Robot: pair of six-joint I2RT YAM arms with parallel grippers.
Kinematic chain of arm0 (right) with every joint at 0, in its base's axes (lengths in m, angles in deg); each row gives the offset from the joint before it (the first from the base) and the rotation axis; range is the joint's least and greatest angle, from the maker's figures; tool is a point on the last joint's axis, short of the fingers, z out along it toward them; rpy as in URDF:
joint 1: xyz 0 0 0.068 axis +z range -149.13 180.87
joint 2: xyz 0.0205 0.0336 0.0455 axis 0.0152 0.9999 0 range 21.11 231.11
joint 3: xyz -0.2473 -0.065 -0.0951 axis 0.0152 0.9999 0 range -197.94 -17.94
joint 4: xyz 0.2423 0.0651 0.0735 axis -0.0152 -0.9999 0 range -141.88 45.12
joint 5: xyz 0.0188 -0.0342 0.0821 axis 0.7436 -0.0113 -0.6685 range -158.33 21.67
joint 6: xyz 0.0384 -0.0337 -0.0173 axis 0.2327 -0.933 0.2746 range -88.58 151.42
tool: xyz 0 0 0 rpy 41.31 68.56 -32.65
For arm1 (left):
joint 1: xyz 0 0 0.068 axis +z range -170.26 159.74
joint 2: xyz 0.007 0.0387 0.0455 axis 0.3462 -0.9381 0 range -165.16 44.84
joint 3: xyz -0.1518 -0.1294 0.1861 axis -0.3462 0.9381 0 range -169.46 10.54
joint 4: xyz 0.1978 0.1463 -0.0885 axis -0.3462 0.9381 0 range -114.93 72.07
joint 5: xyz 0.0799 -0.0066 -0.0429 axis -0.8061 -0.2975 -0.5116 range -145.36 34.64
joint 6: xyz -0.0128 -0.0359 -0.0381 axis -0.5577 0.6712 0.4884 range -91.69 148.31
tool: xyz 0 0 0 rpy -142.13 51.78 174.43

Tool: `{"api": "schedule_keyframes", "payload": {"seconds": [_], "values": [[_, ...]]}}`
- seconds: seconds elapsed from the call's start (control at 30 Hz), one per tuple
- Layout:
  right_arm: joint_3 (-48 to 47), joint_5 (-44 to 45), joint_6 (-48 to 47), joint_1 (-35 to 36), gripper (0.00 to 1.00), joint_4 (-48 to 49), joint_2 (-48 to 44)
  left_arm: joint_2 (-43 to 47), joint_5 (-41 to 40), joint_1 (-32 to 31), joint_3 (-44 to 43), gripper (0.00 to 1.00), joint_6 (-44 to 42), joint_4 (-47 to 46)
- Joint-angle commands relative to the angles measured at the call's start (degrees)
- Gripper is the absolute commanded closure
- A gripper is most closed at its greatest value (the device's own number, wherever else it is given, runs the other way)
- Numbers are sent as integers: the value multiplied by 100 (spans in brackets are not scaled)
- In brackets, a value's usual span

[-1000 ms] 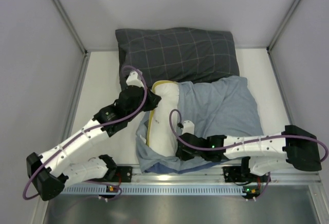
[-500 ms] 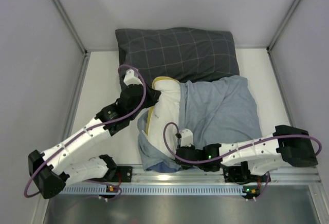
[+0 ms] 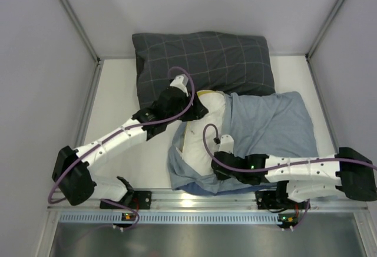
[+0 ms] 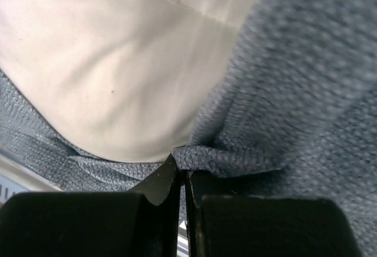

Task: Remove the pillowcase from the pillow

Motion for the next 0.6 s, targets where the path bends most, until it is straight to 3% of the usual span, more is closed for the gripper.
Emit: {"api": "schedule_keyframes", "payload": {"seconds": [0.0,0.07,0.13,0.33,0.57], "values": [[94,-13,-321,-342,100,-126,-115,304,596,-35,148,35,-144,-302],[112,-39,-357,-430,100,-126,-115,611,525,-35,481,21,-126,-276],[121,-65,-374,-518,100,-117,-89,797,577,-35,667,14,-100,-197],[68,-179,-497,-650,100,-56,-1,1307,368,-342,1361,14,32,-30],[121,-355,-533,-799,100,15,-80,1791,-143,-721,2108,22,313,85]]}}
